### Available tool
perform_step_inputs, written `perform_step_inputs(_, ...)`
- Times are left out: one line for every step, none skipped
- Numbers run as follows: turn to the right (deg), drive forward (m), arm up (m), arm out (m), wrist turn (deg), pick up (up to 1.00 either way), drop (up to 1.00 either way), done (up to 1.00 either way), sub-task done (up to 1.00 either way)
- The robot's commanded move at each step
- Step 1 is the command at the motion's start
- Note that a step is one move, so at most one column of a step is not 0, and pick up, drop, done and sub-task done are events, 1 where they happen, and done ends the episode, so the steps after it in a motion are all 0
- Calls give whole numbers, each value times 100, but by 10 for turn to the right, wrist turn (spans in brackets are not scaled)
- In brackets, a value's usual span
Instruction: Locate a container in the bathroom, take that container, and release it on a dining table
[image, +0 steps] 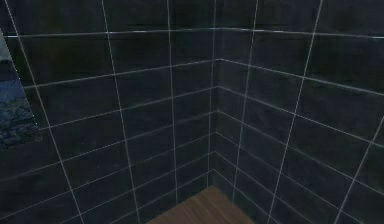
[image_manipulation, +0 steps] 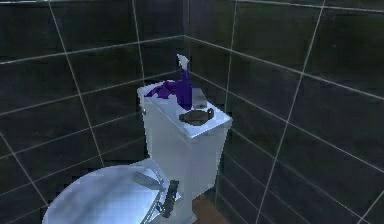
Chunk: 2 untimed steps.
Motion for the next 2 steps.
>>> perform_step_inputs(0,0,50,0,0,0,0,0,0)
perform_step_inputs(0,0,18,0,0,0,0,0,0)
